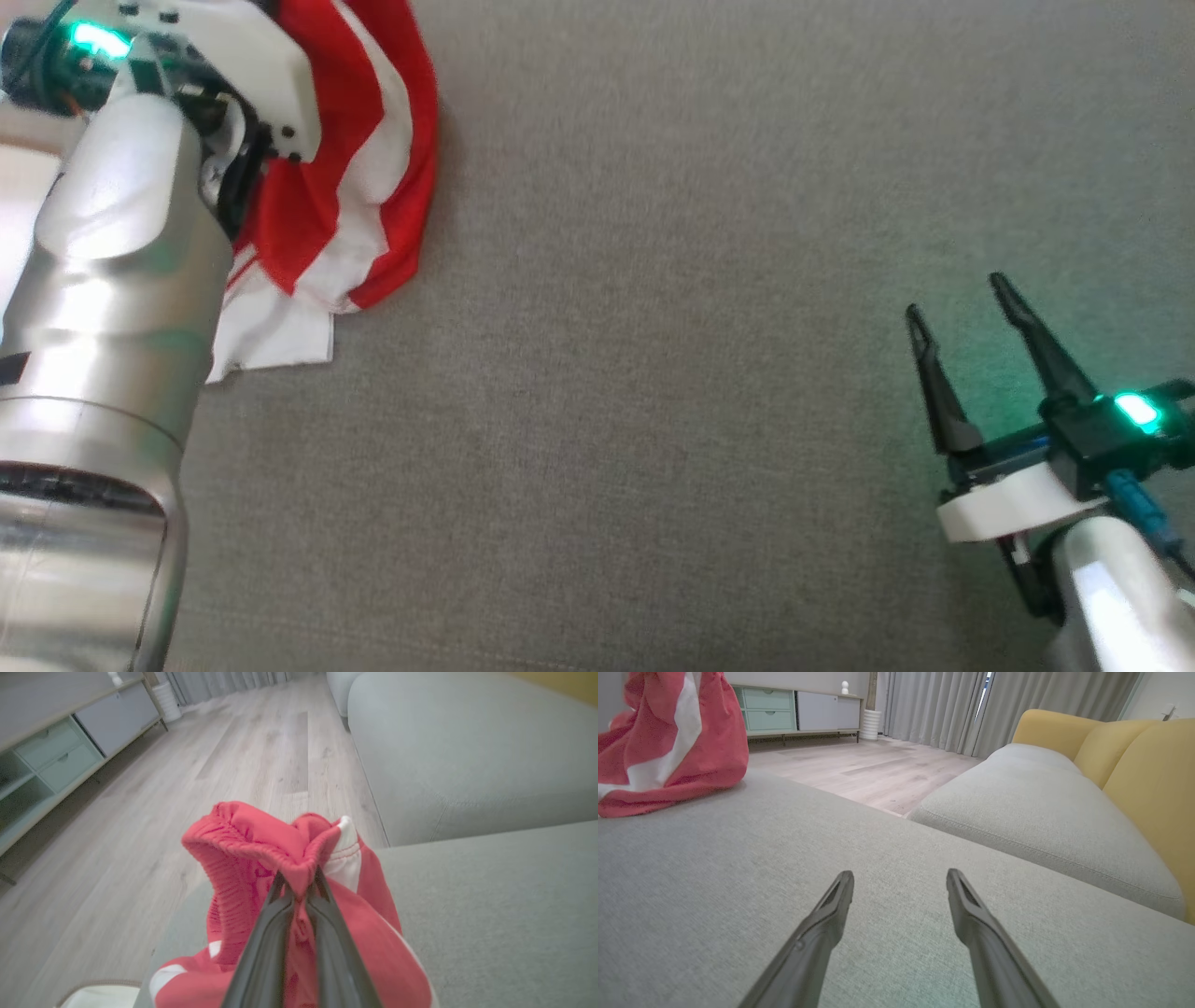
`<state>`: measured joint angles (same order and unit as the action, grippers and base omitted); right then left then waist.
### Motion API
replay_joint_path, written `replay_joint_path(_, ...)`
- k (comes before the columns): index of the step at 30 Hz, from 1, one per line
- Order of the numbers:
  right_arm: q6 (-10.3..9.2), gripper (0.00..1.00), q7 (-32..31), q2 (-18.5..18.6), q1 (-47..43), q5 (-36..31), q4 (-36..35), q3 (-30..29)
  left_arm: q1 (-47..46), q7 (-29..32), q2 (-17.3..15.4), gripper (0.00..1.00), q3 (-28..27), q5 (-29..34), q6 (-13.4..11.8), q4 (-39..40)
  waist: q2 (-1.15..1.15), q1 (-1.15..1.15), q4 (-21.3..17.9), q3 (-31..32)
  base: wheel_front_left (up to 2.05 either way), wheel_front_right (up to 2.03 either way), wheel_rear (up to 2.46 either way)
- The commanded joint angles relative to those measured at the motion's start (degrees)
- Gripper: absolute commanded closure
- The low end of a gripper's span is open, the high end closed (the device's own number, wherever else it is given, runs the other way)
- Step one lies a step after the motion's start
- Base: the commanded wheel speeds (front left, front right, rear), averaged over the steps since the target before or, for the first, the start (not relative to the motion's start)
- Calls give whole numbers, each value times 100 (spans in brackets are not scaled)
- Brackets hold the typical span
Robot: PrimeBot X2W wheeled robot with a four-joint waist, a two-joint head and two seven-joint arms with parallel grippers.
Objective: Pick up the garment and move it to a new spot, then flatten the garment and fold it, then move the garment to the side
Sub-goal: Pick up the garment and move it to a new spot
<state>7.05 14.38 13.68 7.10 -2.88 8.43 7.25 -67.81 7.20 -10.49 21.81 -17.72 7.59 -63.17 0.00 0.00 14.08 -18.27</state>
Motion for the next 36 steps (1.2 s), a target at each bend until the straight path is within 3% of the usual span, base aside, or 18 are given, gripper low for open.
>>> replay_joint_path(1,44,0,62,-53,17,60,-113,143,-293,-116,-352,100,76,-106,-11,326,0,0,-57,348,0,0,0)
replay_joint_path(9,44,0,62,-549,-142,167,-3,262,-359,-33,-578,100,1221,-1114,-10,1507,0,0,-521,1207,0,0,0)
replay_joint_path(18,44,0,62,-811,-347,230,-7,344,-434,547,-779,100,2292,-2174,-10,2745,0,0,-1674,1751,0,0,0)
replay_joint_path(26,44,0,62,-937,-190,303,-115,418,-380,457,-287,100,2853,-2595,-10,2843,0,0,-2629,1468,0,0,0)
replay_joint_path(36,44,0,62,-1059,-117,396,-150,384,1093,-949,309,100,3183,-2488,-232,1844,0,0,-3051,958,0,0,0)
